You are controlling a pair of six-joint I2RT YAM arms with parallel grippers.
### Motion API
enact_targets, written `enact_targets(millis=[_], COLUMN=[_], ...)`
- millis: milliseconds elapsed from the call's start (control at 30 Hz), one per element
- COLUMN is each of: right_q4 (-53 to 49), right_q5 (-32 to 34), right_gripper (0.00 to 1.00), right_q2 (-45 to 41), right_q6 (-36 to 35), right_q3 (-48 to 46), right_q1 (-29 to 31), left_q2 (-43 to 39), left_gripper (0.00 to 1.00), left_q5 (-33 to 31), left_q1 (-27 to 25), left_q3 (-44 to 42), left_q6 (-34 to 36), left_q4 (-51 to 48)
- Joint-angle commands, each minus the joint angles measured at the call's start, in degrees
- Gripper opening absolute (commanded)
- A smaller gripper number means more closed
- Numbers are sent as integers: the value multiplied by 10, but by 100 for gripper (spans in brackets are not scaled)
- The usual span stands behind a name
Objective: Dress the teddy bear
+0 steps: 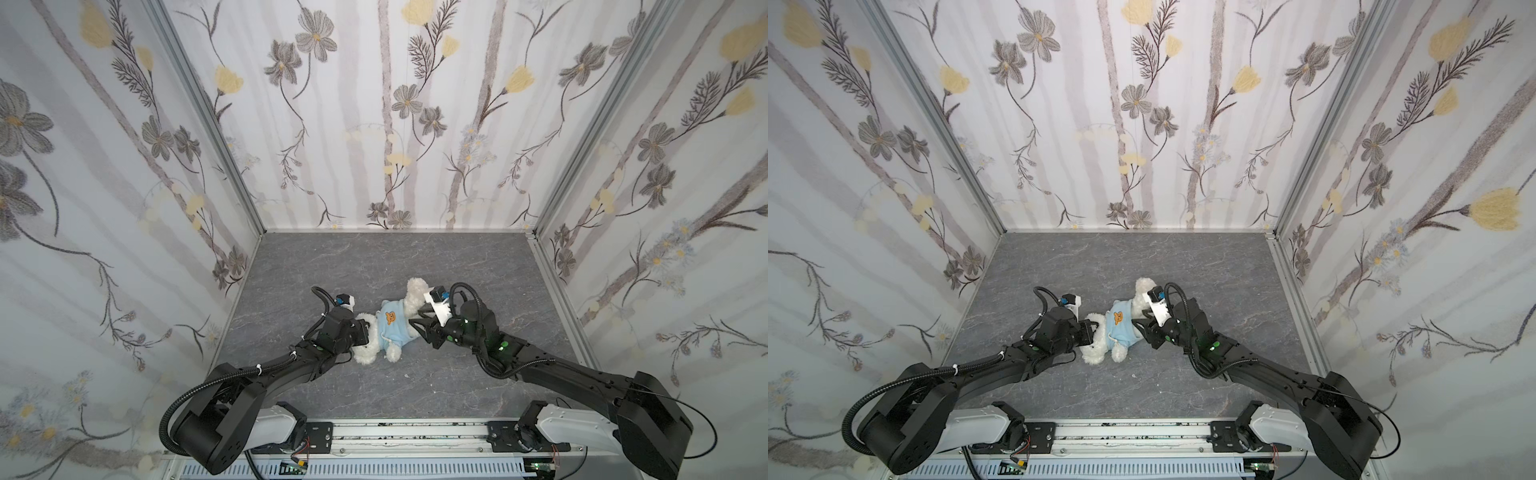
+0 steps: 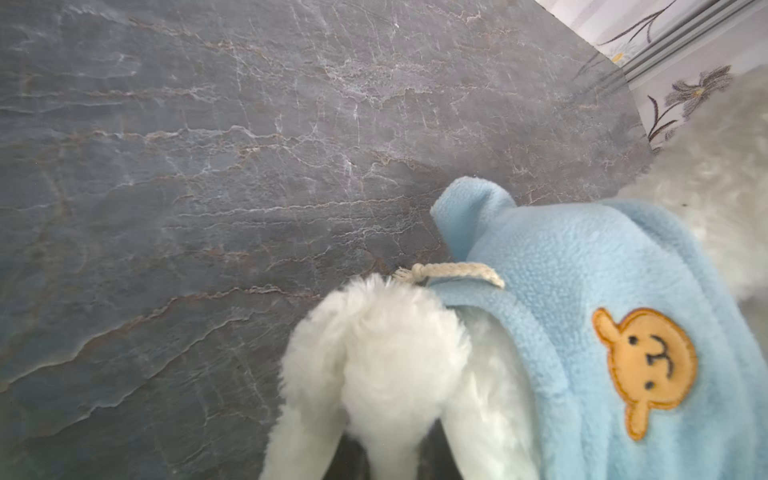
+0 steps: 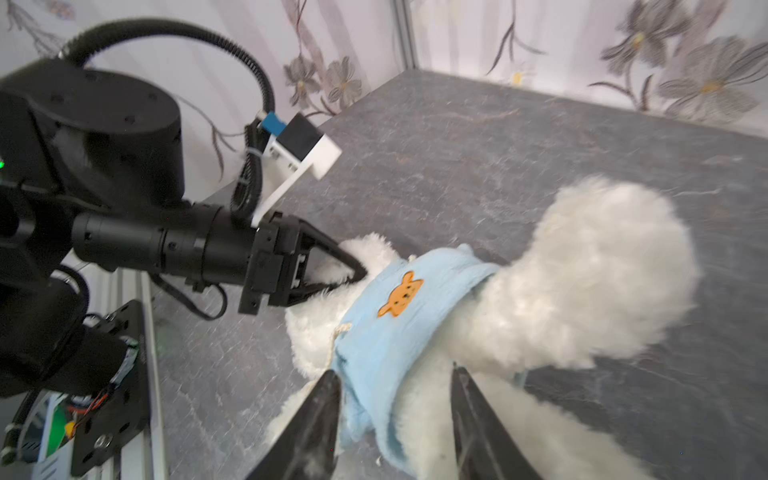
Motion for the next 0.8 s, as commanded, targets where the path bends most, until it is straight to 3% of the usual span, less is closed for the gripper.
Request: enact_targets(millis=[0, 133, 233, 367, 500, 633, 767], right_q4=[-60, -134, -170, -207, -197, -169, -130], right_q5=[5, 25, 17, 1, -37, -50, -31], right_gripper=[54, 69, 77, 79, 80, 76, 72], right_q2=[-32, -68, -78, -62, -55, -36, -44], right_q6=[-36, -63, -86, -118, -125, -66, -6], right_q3=[37, 115, 149, 172, 156, 114, 37], right_q1=[-20, -45, -64, -77, -80, -86, -94], left_q2=[-13, -68, -114, -151, -150, -115, -35], left_gripper=[2, 0, 0, 0, 0, 0, 0], left_q5=[-46, -129, -138, -68, 2, 77, 198], left_q1=[-2, -25, -42, -45, -53, -40, -3], left_q3=[25, 40, 15, -23, -34, -14, 45], left_q6=[33, 160, 295, 415, 535, 593, 606], left_q4=[23, 66, 148, 225, 222, 200, 151])
